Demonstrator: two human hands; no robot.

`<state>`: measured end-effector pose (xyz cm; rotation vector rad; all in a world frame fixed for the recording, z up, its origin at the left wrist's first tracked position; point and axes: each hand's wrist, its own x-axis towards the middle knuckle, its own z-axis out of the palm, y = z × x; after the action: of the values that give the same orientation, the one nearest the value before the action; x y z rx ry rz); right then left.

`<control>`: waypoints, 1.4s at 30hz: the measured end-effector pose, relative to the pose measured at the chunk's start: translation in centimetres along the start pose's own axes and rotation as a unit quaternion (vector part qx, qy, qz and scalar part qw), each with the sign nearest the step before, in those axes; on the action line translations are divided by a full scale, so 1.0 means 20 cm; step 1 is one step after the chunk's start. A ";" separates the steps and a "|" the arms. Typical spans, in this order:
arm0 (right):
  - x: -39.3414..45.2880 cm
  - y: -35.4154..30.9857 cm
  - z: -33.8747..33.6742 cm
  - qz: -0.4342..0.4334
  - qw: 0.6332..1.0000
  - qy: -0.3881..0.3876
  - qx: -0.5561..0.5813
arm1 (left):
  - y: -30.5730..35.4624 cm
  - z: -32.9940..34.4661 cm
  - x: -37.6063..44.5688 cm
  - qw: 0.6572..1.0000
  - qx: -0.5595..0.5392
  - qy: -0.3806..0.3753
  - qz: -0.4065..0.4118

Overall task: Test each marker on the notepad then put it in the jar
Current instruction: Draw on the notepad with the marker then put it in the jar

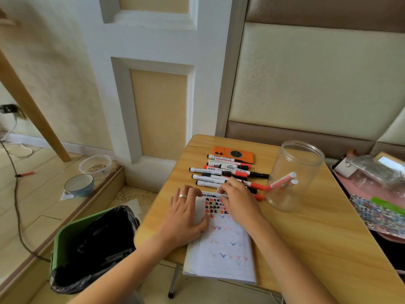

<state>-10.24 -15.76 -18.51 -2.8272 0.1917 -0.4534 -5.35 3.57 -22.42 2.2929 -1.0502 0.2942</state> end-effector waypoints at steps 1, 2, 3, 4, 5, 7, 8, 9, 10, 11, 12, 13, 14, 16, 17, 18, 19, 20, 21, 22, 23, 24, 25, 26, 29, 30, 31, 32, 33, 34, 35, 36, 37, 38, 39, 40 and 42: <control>0.00 0.00 -0.01 -0.002 1.000 0.004 0.004 | 0.00 0.00 0.00 1.000 0.001 0.003 0.006; 0.00 0.00 -0.01 -0.008 1.000 0.007 0.003 | 0.00 0.00 0.00 1.000 -0.002 0.004 0.012; 0.01 0.01 -0.02 -0.016 1.000 0.009 -0.002 | 0.00 0.00 0.00 1.000 -0.008 0.002 0.020; 0.01 0.01 -0.02 -0.024 1.000 0.009 -0.007 | 0.00 0.00 0.01 0.999 -0.017 -0.001 0.027; 0.01 0.01 -0.03 -0.032 0.999 0.011 -0.010 | 0.00 0.00 0.01 0.999 -0.027 -0.005 0.031; 0.01 0.01 -0.01 -0.043 0.999 0.019 -0.006 | 0.01 -0.01 0.01 0.998 -0.039 -0.015 0.037; 0.00 0.01 0.00 -0.046 0.999 0.028 -0.004 | 0.01 -0.02 0.01 0.998 -0.041 -0.021 0.040; -0.01 0.01 0.01 -0.048 0.998 0.041 0.000 | 0.01 -0.02 0.01 0.998 -0.041 -0.027 0.042; -0.02 0.00 0.01 -0.048 0.997 0.059 0.018 | 0.01 -0.02 0.01 0.998 -0.042 -0.032 0.043; -0.03 -0.01 0.00 -0.042 0.994 0.081 0.055 | 0.01 -0.02 0.01 0.998 -0.044 -0.034 0.043; -0.05 -0.02 -0.01 -0.027 0.988 0.104 0.112 | 0.00 -0.02 0.02 0.997 -0.047 -0.034 0.043; -0.06 -0.04 -0.03 -0.003 0.975 0.118 0.188 | 0.00 -0.02 0.01 0.997 -0.050 -0.034 0.042; -0.08 -0.06 -0.05 0.029 0.953 0.117 0.278 | 0.01 -0.03 0.01 0.997 -0.052 -0.033 0.042; -0.11 -0.11 -0.07 0.098 0.884 0.065 0.453 | 0.01 -0.03 0.01 0.997 -0.052 -0.033 0.043; -0.13 -0.13 -0.08 0.119 0.847 0.030 0.517 | 0.02 -0.04 0.01 0.997 -0.056 -0.035 0.044; -0.14 -0.14 -0.08 0.131 0.819 -0.001 0.559 | 0.02 -0.04 0.01 0.996 -0.064 -0.037 0.045; -0.15 -0.14 -0.08 0.137 0.798 -0.025 0.586 | 0.01 -0.04 0.01 0.995 -0.074 -0.040 0.047; -0.15 -0.14 -0.08 0.142 0.783 -0.042 0.604 | 0.01 -0.04 0.01 0.994 -0.084 -0.043 0.050; -0.16 -0.14 -0.07 0.145 0.772 -0.050 0.616 | 0.00 -0.03 0.01 0.993 -0.090 -0.045 0.054; -0.17 -0.13 -0.07 0.149 0.762 -0.049 0.628 | 0.00 -0.03 0.01 0.993 -0.090 -0.045 0.056; -0.17 -0.12 -0.07 0.157 0.751 -0.038 0.640 | -0.01 -0.02 0.01 0.994 -0.085 -0.044 0.054; -0.17 -0.10 -0.07 0.171 0.739 -0.015 0.652 | -0.01 -0.02 0.00 0.995 -0.080 -0.043 0.050; -0.16 -0.08 -0.08 0.182 0.730 0.013 0.658 | 0.00 -0.02 0.00 0.995 -0.077 -0.041 0.046; -0.15 -0.05 -0.09 0.184 0.739 0.039 0.647 | 0.00 -0.03 0.00 0.995 -0.076 -0.040 0.046; -0.13 0.03 -0.14 0.099 0.891 0.071 0.438 | 0.01 -0.04 0.01 0.995 -0.076 -0.034 0.062; -0.13 0.05 -0.14 0.050 0.935 0.069 0.345 | 0.01 -0.04 0.01 0.995 -0.077 -0.031 0.061; -0.13 0.06 -0.15 -0.001 0.962 0.072 0.262 | 0.01 -0.03 0.01 0.995 -0.075 -0.029 0.055; -0.14 0.05 -0.15 -0.053 0.977 0.077 0.192 | 0.01 -0.03 0.01 0.996 -0.071 -0.028 0.051; -0.14 0.04 -0.15 -0.102 0.982 0.073 0.143 | 0.00 -0.02 0.02 0.996 -0.065 -0.027 0.052; -0.14 0.02 -0.14 -0.139 0.983 0.055 0.107 | 0.00 -0.01 0.02 0.996 -0.061 -0.025 0.056; -0.15 0.00 -0.12 -0.167 0.982 0.031 0.084 | 0.00 -0.01 0.02 0.996 -0.059 -0.022 0.062; -0.16 -0.03 -0.10 -0.185 0.981 0.014 0.062 | 0.00 -0.01 0.02 0.996 -0.060 -0.021 0.066; -0.16 -0.05 -0.08 -0.197 0.980 0.013 0.040 | 0.01 -0.01 0.02 0.996 -0.062 -0.019 0.068; -0.17 -0.07 -0.06 -0.204 0.978 0.023 0.018 | 0.01 -0.01 0.01 0.995 -0.063 -0.019 0.069; -0.18 -0.08 -0.06 -0.209 0.977 0.038 -0.001 | 0.01 -0.01 0.01 0.995 -0.063 -0.018 0.070; -0.18 -0.09 -0.06 -0.211 0.976 0.046 -0.014 | 0.02 -0.02 0.01 0.995 -0.063 -0.018 0.070; -0.18 -0.10 -0.07 -0.206 0.977 0.049 -0.033 | 0.03 -0.03 0.01 0.995 -0.064 -0.017 0.072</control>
<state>-13.92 -13.62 -17.71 -2.9086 -0.3775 -0.6849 -5.67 3.57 -21.58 2.1193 -1.2195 0.2394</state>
